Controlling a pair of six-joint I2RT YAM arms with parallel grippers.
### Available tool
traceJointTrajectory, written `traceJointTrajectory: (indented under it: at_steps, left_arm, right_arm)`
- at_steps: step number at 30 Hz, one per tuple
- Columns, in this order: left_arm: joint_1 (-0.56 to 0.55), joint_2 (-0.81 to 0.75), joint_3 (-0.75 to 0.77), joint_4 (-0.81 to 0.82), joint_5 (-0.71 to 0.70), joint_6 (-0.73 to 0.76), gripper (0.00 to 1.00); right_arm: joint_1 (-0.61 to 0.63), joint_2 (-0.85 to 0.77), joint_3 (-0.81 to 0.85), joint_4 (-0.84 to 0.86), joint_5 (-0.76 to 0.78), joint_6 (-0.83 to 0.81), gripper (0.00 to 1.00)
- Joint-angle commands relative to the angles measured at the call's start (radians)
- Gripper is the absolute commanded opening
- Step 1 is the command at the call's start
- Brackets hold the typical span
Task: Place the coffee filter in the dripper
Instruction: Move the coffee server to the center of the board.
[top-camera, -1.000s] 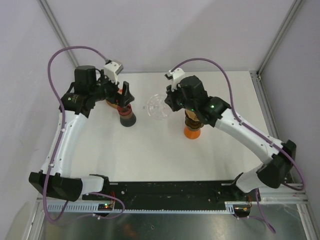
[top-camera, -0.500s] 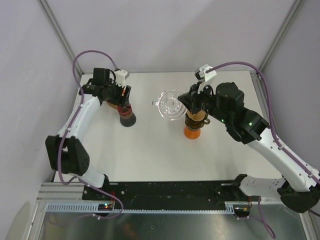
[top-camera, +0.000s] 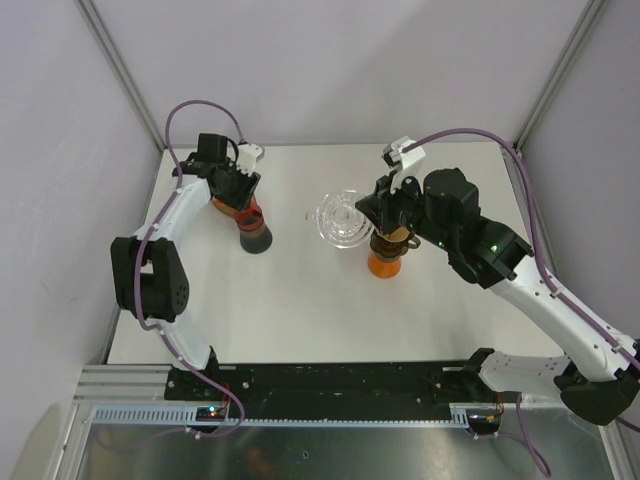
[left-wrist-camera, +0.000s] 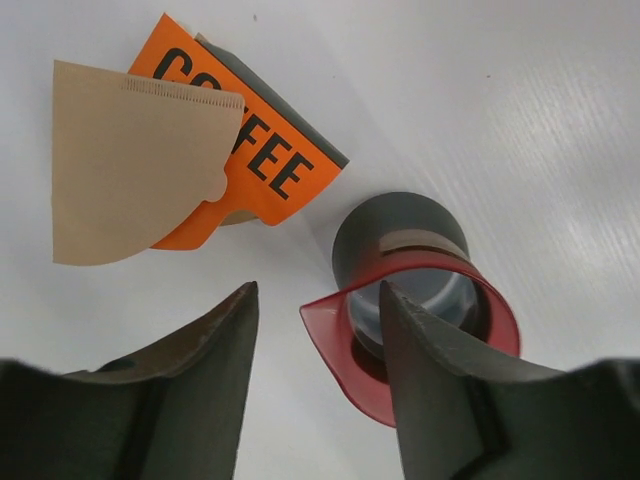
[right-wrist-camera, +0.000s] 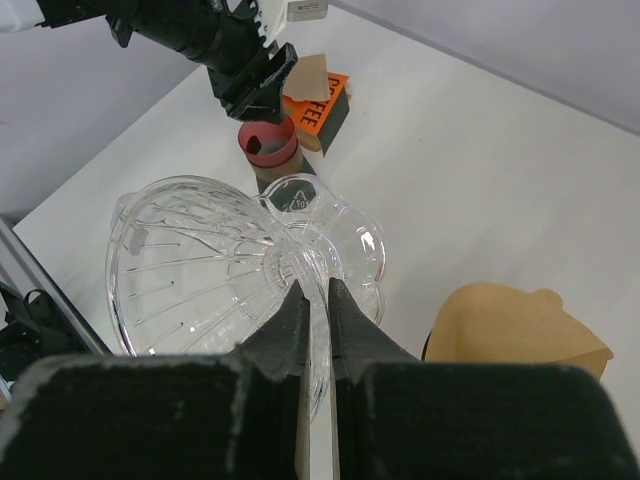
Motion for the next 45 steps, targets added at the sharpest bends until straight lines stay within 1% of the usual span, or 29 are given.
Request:
traceJointTrajectory:
  at_steps: [1,7,11,15,21,24,32,39,44,45]
  left_arm:
    - [0.015,0.021,0.029,0.024,0.032,0.044,0.52]
    - [0.015,0.001,-0.024,0.022,0.111,0.042,0.28]
    - [0.012,-0.021,-0.058,0.018,0.145,-0.010,0.24]
    - [0.001,-0.061,-0.113,0.014,0.223,-0.064,0.16]
    - [-0.068,-0.143,-0.196,0.012,0.281,-0.085,0.09]
    - [-0.091,-0.172,-0.240,0.009,0.334,-0.094,0.07]
    - [-0.174,-0.224,-0.314,-0.009,0.435,-0.096,0.08]
    - [-0.198,-0.253,-0.314,-0.008,0.520,-0.116,0.10]
    - [-0.210,-0.248,-0.313,-0.010,0.537,-0.114,0.11]
    - [-0.210,-0.253,-0.308,-0.010,0.538,-0.115,0.15]
  right_arm:
    - [0.003,-0.012,0.002,0.059,-0.006,-0.006,0.00]
    - [0.005,-0.019,0.000,0.060,-0.006,-0.002,0.00]
    - [0.007,-0.020,0.000,0.063,-0.006,0.002,0.00]
    - [0.011,-0.014,0.001,0.067,-0.020,0.004,0.00]
    - [0.016,0.007,0.000,0.081,-0.043,0.010,0.00]
    - [0.018,0.025,0.000,0.090,-0.054,0.016,0.00]
    - [0.018,0.104,0.001,0.125,-0.120,0.058,0.00]
    - [-0.002,0.165,0.004,0.147,-0.201,0.126,0.00]
    - [-0.029,0.201,0.028,0.115,-0.229,0.174,0.00]
    - [-0.031,0.210,0.035,0.106,-0.232,0.179,0.00]
